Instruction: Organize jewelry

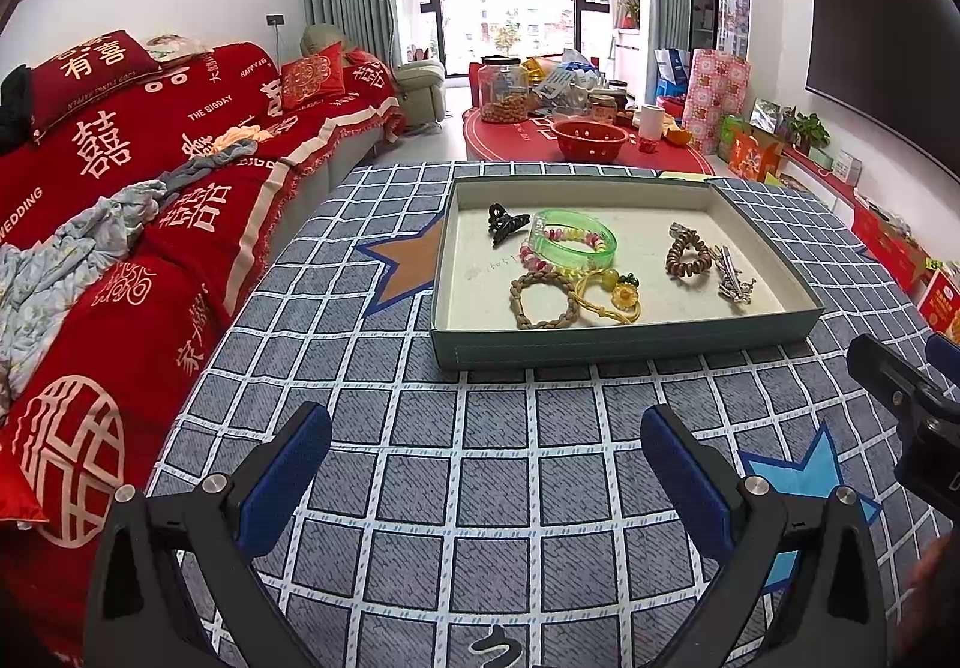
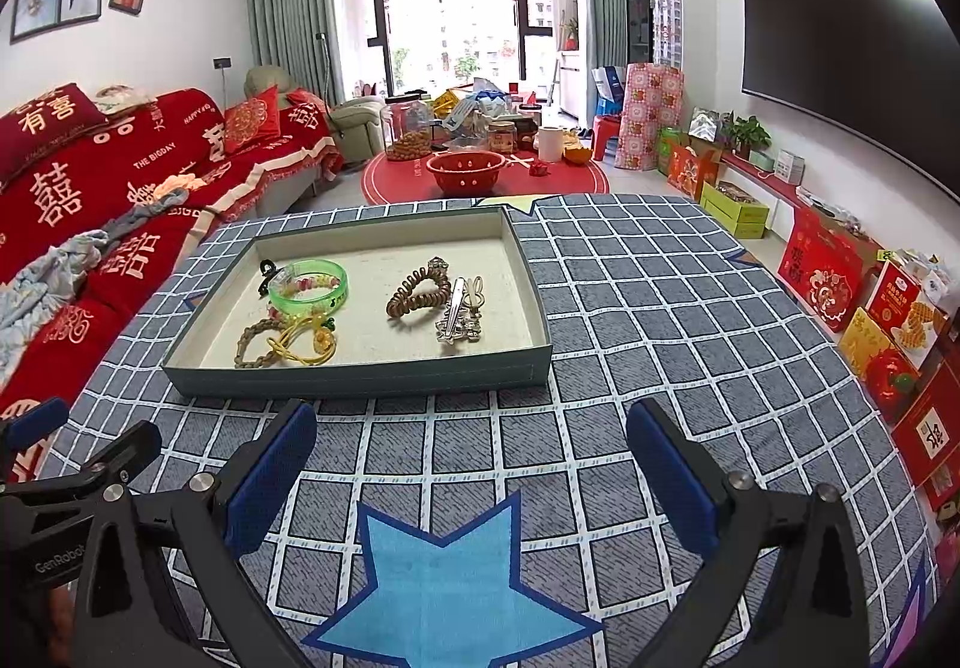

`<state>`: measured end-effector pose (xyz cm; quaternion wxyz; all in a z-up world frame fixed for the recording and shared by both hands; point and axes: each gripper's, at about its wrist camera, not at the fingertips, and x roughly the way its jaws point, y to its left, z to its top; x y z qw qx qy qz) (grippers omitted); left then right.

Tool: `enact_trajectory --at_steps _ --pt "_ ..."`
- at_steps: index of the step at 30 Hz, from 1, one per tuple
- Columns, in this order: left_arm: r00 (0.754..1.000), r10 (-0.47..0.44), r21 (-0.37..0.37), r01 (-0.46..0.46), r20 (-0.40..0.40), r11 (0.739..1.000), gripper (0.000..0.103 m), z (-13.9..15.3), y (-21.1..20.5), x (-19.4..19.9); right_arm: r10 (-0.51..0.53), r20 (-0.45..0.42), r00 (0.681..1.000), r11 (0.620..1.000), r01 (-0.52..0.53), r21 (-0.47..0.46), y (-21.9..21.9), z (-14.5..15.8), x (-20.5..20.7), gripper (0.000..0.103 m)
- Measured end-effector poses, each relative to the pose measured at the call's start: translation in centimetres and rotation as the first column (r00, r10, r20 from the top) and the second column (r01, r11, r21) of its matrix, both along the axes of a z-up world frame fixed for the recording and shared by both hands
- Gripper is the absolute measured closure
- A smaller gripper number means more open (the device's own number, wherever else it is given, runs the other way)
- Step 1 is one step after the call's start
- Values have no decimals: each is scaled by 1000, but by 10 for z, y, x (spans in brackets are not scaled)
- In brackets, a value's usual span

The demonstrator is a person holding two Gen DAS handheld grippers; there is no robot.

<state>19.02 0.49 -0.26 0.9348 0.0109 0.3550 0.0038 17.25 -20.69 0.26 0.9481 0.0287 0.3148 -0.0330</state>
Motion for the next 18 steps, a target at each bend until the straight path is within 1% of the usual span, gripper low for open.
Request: enact_trajectory --at_steps 18 --pt "1000 -4 -7 4 -6 1000 0 1 -3 -1 0 -1 1000 1000 0 1 -1 0 -1 0"
